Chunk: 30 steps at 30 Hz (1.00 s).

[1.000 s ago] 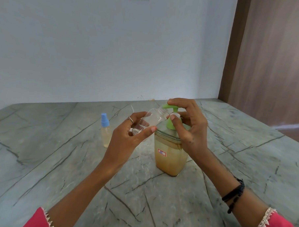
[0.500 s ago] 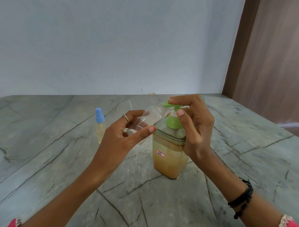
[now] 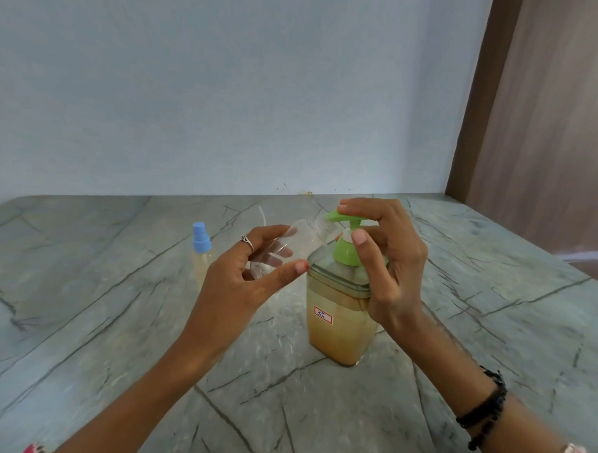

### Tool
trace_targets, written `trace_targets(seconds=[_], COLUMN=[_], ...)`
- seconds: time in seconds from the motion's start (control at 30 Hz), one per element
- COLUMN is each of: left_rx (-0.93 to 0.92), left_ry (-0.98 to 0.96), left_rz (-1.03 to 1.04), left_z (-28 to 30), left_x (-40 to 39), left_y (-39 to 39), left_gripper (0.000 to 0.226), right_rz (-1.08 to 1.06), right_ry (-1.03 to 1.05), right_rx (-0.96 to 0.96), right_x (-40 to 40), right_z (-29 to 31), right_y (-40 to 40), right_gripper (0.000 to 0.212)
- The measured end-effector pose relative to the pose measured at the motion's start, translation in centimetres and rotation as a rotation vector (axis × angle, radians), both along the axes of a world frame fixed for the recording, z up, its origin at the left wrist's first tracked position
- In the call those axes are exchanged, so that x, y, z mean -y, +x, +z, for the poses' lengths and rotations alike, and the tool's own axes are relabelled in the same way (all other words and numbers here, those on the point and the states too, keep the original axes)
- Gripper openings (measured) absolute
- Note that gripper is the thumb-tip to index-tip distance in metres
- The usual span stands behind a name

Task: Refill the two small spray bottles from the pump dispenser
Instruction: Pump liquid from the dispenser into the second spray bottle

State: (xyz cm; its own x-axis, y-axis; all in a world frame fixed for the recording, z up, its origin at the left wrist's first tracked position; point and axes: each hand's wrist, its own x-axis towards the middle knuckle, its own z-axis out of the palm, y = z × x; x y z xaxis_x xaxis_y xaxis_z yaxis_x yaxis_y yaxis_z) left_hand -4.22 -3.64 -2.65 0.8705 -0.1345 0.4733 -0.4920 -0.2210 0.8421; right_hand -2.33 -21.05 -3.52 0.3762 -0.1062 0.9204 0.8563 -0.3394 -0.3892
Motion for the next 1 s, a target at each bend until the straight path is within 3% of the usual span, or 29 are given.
trace_targets(seconds=[0.3,0.5,0.7,1.0], left_rx=[0.021,0.023,0.022,0.030], left_ry=[0.021,0.024,0.000,0.011], left_rz=[0.005,0.016,0.010,0.019], left_z=[0.17,-0.30,-0.18,-0.08], left_x=[-0.06,-0.08,-0.12,-0.10], left_y=[-0.10,0.10,0.04,-0.07], left_gripper=[0.039,0.037,0.043,0.043], right_rz=[-0.006,-0.097,-0.008,-0.020], right_ry=[0.078,0.062,0.035,0.088], right_rx=[-0.044,-0.065,0.015,-0.030], right_x=[-0.30,-0.25,-0.08,-0.19], right_z=[0.47,0.62,0.27,0.65], right_y=[-0.38,-0.14,-0.31,-0.33], right_gripper=[0.019,0.034,0.024,0.022])
